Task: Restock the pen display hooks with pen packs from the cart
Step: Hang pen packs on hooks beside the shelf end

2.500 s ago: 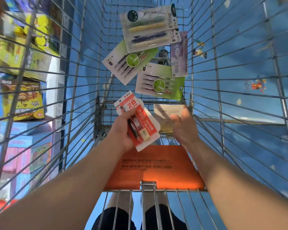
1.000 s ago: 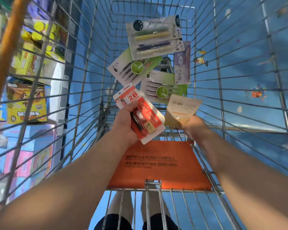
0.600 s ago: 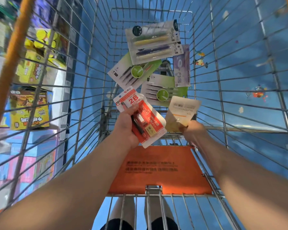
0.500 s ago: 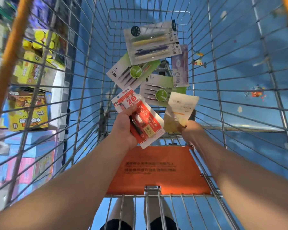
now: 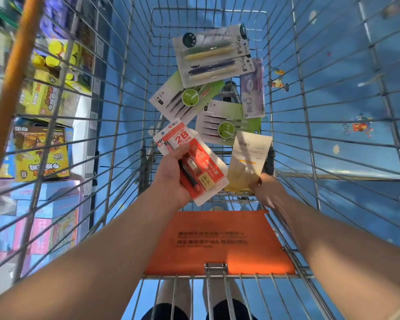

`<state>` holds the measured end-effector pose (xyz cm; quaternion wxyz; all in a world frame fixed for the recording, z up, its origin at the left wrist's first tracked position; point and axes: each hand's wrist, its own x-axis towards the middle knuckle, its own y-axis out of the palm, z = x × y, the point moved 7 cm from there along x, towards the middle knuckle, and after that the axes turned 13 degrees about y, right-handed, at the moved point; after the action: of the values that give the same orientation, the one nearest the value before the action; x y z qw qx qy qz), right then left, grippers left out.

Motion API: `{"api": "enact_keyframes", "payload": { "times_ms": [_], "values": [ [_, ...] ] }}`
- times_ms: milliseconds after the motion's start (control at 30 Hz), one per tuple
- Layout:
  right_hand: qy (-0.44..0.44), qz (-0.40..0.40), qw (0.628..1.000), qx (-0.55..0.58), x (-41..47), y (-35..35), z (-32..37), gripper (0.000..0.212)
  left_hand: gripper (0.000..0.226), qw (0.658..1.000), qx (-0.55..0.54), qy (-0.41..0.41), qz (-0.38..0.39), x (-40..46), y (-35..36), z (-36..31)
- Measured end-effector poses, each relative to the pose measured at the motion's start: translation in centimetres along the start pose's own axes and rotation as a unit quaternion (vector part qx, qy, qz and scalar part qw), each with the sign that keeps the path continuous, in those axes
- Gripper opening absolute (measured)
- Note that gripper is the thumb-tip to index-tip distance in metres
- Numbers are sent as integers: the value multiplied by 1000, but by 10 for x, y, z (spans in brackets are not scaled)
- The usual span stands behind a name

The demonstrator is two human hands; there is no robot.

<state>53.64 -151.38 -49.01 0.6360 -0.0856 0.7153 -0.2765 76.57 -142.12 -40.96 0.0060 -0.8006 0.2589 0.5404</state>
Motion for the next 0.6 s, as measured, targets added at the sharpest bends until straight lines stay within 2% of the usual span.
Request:
{"api": "enact_keyframes", "payload": {
  "times_ms": [100, 167, 233, 333, 400, 600],
  "values": [
    [-6, 26, 1000, 2, -1, 3, 3, 22, 8, 1000, -4, 0, -4, -1, -2, -1],
    [13, 52, 996, 77, 2, 4, 8, 25, 9, 1000, -5, -3, -6, -1, -2, -1],
    [-13, 35, 994, 107, 6, -1, 17, 33, 11, 1000, -4, -6, -6, -1, -3, 1],
    [-30, 23, 999, 1, 25, 2, 17, 18, 14, 1000, -6, -13, -8, 1, -5, 4],
    [-21, -8, 999, -35, 25, -10, 20, 18, 19, 1000, -9, -15, -11, 1, -5, 5],
    [-63, -31, 997, -32, 9, -32, 44, 16, 25, 999, -22, -5, -26, 3, -4, 2]
  ]
}}
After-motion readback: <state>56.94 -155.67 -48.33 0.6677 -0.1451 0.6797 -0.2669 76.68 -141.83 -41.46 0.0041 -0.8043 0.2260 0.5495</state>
